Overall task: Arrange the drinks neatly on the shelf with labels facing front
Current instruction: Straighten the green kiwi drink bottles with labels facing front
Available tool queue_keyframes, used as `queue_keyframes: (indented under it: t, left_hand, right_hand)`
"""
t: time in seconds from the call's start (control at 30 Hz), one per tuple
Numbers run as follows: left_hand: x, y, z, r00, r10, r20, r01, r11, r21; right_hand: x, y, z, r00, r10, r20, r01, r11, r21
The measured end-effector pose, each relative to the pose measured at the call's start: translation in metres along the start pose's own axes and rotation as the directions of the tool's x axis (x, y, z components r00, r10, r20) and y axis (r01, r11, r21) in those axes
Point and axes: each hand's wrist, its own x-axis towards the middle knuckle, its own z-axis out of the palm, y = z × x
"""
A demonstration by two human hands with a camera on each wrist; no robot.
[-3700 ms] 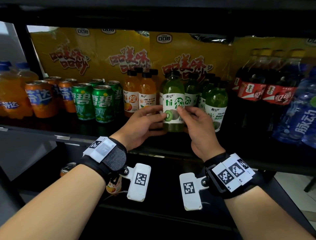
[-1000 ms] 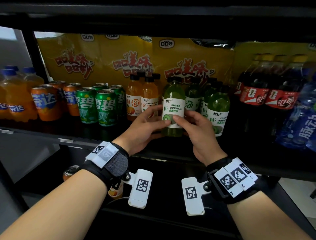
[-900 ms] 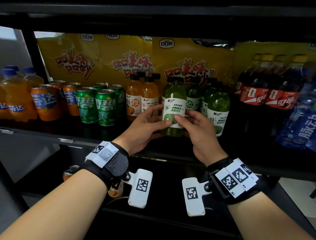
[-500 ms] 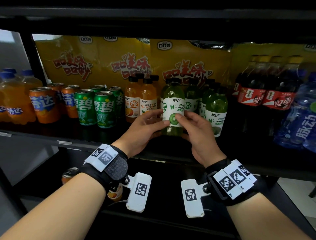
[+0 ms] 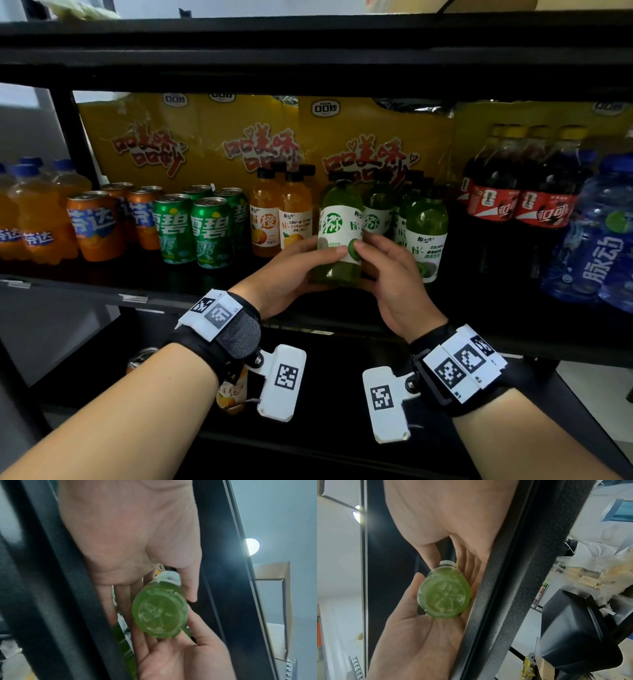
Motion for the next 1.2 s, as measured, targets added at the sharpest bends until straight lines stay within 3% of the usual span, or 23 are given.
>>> queue_keyframes:
  t: [0.2,0.5,0.63,0.83,0.93,1.03,1.2]
  left_hand:
    - [-0.005,0.009,0.008,1.0,-0.002,0.025,0.005,0.994,-0.108]
    - [-0.019,0.03,-0.002,0.994,-0.105,0.032,0.11,0.956,-0.271]
    - [-0.023,0.031,0.0,0.988,-0.145,0.056,0.155,0.925,-0.348]
    - [-0.02,0.029,0.014,0.955,-0.288,0.071,0.288,0.843,-0.454]
    - [-0.019,0.03,0.015,0.956,-0.291,0.029,0.272,0.849,-0.453]
    - [-0.02,0.029,0.014,0.969,-0.246,-0.023,0.224,0.915,-0.336]
    - [-0.017,0.021,0.006,0.997,-0.061,-0.051,0.052,0.985,-0.162]
  right_hand:
    - [-0.002,-0.004,0.0,0.993,-0.118,-0.023,0.115,0.987,-0.108]
    - [0.008,-0.024,0.001,0.998,-0.04,-0.043,0.022,0.93,-0.368]
    - [0.006,-0.032,0.0,0.999,-0.048,-0.016,0.029,0.811,-0.584]
    - [0.004,-0.03,-0.001,0.993,0.082,-0.09,-0.119,0.804,-0.582]
    - [0.005,-0.03,-0.002,0.987,0.131,-0.089,-0.158,0.806,-0.57]
    - [0.005,-0.037,-0.001,0.983,0.17,-0.07,-0.18,0.807,-0.562]
    - [0.003,-0.047,0.004,0.996,0.087,0.033,-0.056,0.846,-0.529]
